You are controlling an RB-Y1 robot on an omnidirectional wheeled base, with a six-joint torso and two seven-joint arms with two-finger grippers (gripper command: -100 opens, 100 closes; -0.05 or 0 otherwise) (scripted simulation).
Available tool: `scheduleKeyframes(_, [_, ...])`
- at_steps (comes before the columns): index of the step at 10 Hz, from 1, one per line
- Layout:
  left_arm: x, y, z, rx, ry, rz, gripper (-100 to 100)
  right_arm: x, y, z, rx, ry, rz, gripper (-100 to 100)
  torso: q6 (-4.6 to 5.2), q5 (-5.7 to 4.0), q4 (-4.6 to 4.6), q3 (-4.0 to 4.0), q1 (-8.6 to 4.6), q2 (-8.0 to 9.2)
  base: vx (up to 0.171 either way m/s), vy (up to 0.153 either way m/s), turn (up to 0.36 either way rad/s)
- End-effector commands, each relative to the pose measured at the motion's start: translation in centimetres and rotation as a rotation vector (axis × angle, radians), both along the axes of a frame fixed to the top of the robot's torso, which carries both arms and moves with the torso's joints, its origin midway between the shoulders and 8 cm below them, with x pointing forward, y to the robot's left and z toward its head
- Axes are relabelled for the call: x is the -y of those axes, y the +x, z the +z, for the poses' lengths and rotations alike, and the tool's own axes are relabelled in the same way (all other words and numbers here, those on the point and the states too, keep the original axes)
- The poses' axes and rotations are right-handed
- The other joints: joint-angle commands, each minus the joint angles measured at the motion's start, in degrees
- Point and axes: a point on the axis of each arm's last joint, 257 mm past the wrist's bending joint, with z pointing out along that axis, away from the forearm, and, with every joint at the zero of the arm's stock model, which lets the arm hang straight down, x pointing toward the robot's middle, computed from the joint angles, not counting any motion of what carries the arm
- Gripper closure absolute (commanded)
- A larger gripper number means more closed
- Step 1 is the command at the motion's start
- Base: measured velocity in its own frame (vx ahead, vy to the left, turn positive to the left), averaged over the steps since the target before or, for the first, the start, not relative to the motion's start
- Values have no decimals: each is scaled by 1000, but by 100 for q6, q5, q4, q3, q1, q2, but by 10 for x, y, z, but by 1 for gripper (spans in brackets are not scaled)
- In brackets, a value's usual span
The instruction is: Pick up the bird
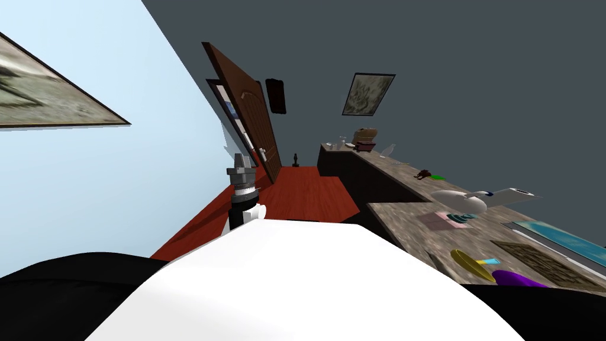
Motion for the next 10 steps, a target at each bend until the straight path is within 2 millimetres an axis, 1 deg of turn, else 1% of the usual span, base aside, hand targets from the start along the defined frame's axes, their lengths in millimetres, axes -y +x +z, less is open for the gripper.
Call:
scheduleKeyframes(1, [0, 0, 0, 0, 0, 0, 0, 0, 0, 0, 0, 0, 0, 100, 0, 0, 0, 0, 0, 0, 0, 0, 0])
scheduleKeyframes(4, [0, 0, 0, 0, 0, 0, 0, 0, 0, 0, 0, 1, -1, 100, -1, 1, 3, 6, -2, 10, 0, 0, 0])
scheduleKeyframes(5, [0, 0, 0, 0, 0, 0, 0, 0, 0, 0, 0, 1, 0, 0, 0, 2, 3, 7, -1, 11, 0, 0, 0])
scheduleKeyframes(6, [0, 0, 0, 0, 0, 0, 0, 2, 10, 2, 0, -3, -16, 100, 0, 3, 3, 7, -1, 12, -91, -22, 165])
scheduleKeyframes(7, [0, 0, 0, 0, 0, 0, 0, 4, 20, 5, 2, -8, -23, 100, -15, 5, 8, 18, -6, 32, -202, -44, 247])
scheduleKeyframes(8, [0, 0, 0, 0, 0, 0, 0, 4, 20, 5, 0, -6, -37, 100, -17, 5, 14, 35, -15, 62, -177, -24, 116])
scheduleKeyframes(9, [0, 0, 0, 0, 0, 0, 0, 4, 20, 5, -1, -5, -44, 100, 0, 4, 16, 42, -9, 73, -78, 5, -21])
scheduleKeyframes(10, [0, 0, 0, 0, 0, 0, 0, 6, 31, 7, 2, -10, -47, 100, 6, 6, 13, 34, 1, 56, -94, 18, 91])
